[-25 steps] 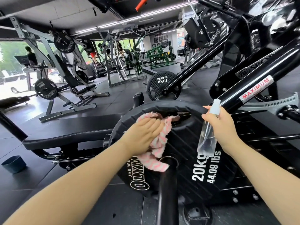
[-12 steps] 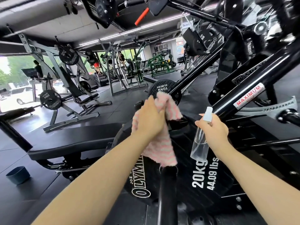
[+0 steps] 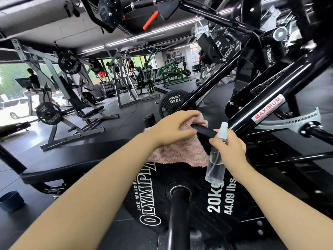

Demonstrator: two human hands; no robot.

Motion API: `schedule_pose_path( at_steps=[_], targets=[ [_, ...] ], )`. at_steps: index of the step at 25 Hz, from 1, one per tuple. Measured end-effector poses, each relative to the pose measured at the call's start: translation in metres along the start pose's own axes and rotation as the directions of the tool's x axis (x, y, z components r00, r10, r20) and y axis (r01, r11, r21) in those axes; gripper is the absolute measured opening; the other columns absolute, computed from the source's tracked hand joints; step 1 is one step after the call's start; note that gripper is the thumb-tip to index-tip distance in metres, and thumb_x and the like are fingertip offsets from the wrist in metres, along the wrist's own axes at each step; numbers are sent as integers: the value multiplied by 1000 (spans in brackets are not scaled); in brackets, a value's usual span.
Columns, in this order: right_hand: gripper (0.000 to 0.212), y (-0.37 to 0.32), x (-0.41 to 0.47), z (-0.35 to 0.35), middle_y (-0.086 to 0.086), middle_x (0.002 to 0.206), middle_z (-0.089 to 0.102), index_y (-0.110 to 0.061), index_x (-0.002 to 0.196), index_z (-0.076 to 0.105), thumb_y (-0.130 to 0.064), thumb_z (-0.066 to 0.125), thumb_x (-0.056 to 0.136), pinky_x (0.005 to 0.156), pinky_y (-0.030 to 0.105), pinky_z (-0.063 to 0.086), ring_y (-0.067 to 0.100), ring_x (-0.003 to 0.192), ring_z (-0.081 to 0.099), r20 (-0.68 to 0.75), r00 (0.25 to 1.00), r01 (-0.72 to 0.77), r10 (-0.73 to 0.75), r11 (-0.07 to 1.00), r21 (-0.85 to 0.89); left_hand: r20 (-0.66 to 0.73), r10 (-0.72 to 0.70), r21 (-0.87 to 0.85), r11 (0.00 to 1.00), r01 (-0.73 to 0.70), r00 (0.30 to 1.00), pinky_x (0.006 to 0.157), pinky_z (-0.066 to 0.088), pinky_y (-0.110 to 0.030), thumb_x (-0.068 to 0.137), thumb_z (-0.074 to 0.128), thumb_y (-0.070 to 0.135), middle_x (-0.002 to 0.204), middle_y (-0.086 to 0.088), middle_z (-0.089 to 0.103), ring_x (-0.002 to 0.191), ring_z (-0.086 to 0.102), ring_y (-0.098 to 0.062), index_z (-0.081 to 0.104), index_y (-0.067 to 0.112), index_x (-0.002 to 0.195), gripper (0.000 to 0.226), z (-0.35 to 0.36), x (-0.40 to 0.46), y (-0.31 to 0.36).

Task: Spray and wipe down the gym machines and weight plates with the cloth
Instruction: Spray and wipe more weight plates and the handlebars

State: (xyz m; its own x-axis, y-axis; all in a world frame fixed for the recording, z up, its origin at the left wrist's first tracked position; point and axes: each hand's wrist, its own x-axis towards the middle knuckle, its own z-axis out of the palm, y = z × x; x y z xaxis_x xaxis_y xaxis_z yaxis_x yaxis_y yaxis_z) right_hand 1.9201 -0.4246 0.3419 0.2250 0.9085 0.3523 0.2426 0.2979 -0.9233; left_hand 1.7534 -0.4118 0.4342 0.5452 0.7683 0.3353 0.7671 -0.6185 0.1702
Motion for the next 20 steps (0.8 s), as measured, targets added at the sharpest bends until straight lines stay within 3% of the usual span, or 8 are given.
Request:
schedule_pose_path(
  at_steps=[2,4,7,10,12,14,16,20],
  targets=[
    [37,0,1,0,-8,74,51,-16,88,59,-41,53,62,99,49,37,26,96,53,-8,1000,0,0,1000,-1,215,19,153,987,-53,977,94,28,-13,75,69,13,142,-3,36,126,38,-14,24,21,147,85,-6,3,-7],
    [42,0,1,0,-6,73,51,-9,90,59,-40,52,63,99,49,37,24,90,53,1,1000,12,-12,1000,-5,294,-22,347,934,-85,956,95,37,-24,73,74,14,137,-6,39,121,44,-20,17,25,148,95,-9,6,-13],
    [45,0,2,1,-3,73,51,-5,91,58,-40,51,63,101,48,35,20,83,52,-2,1000,22,-22,1000,-20,181,-46,458,888,-43,982,91,41,-34,81,70,36,128,-9,52,117,50,-25,28,19,144,77,-2,9,-13],
    [36,0,3,1,-4,72,49,-9,83,56,-41,54,65,99,48,36,18,78,50,-3,1000,11,-11,999,-40,95,-9,290,957,-19,995,88,40,-30,83,66,43,129,-2,55,116,51,-21,40,22,137,64,5,15,-4],
    [26,0,2,1,-5,71,48,-16,77,52,-40,58,68,98,49,37,18,78,49,3,1000,9,-8,999,-44,188,63,364,922,-129,980,81,42,-32,81,69,33,119,-2,55,110,54,-22,39,23,136,64,12,25,6],
    [19,-1,0,0,-7,70,48,-23,70,47,-40,54,65,98,50,37,17,78,48,3,1000,20,-20,999,-31,237,53,577,795,-185,970,71,38,-31,82,63,18,118,-5,51,107,54,-26,34,19,137,61,23,34,22],
    [13,-1,-1,0,-8,70,48,-30,67,43,-39,52,64,97,50,37,15,77,47,-14,999,48,-49,998,-31,140,73,719,678,-152,987,67,31,-33,91,48,13,121,-6,50,108,55,-29,33,11,135,46,37,38,35],
    [16,8,1,0,-10,71,46,-32,68,42,-37,57,71,98,54,37,17,81,48,-20,993,114,-114,993,-33,10,71,723,689,-56,997,62,29,-33,90,46,13,117,-4,53,104,58,-30,36,14,131,43,43,32,30]
  ],
)
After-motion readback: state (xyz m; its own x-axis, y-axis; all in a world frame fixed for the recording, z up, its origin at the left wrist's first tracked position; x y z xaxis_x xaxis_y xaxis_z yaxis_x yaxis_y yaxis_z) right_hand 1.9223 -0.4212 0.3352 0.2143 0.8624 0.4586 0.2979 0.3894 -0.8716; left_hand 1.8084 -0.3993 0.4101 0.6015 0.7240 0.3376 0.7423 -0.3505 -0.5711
